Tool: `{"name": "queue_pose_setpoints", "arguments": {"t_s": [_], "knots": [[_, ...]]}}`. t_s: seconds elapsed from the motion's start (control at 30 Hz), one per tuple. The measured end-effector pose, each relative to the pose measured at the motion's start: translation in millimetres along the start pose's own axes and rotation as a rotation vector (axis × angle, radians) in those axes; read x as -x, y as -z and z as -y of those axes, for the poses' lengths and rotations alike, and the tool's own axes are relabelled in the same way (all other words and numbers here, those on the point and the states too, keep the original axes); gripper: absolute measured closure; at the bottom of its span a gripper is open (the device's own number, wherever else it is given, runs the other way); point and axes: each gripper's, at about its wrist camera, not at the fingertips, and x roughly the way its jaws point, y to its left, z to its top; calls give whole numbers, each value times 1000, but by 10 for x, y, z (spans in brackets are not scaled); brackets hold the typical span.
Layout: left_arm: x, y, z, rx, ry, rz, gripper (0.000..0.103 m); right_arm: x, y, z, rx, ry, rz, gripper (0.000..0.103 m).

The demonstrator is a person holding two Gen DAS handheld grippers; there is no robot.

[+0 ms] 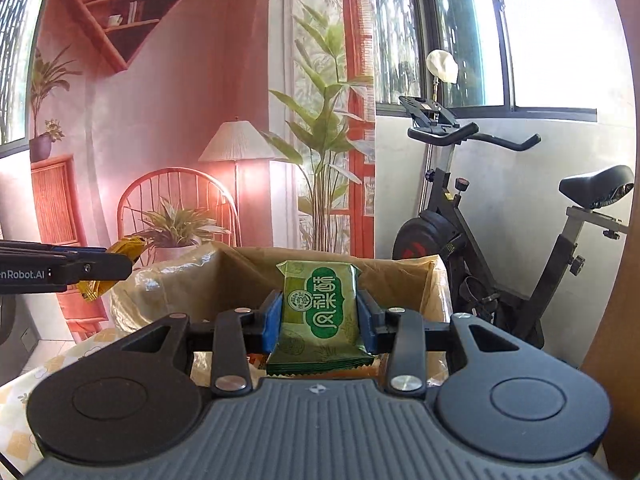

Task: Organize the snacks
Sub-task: 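Lift both packets over the box and open both tools to drop them, then move both open tools back down to the packets beside the box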

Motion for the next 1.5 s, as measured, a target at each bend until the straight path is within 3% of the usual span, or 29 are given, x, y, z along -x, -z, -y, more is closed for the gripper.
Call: {"name": "queue_pose_setpoints", "arguments": {"t_s": [0.2, 0.43, 0.53, 0.57, 0.63, 0.8, 1.07, 1.2, 1.5], "knots": [[-554, -236, -17, 14, -9, -106, 69, -539, -164, 100, -30, 53, -126, 62], [-843, -193, -2, 6, -17, -172, 68, -718, -120, 152, -46, 94, -177, 62], [-860, -145, 6, -3, 0, -190, 65, -727, -108, 150, -42, 97, -174, 58], [-857, -140, 4, -12, -1, -193, 63, -718, -118, 151, -53, 94, -167, 50], [-828, -142, 2, -26, -8, -188, 51, -659, -143, 154, -71, 74, -145, 37], [-640, -181, -58, -20, -10, -171, 36, -476, -220, 75, -54, 50, -117, 36], [-273, -180, -191, -14, -28, -133, 32, -154, -200, -88, -82, 22, -72, 29], [-64, -147, -268, 4, -9, -103, 11, 19, -138, -157, -92, 14, -49, 27], [333, 83, -525, 72, 45, -65, 10, 440, 121, -331, -96, 0, 10, 24]]}}
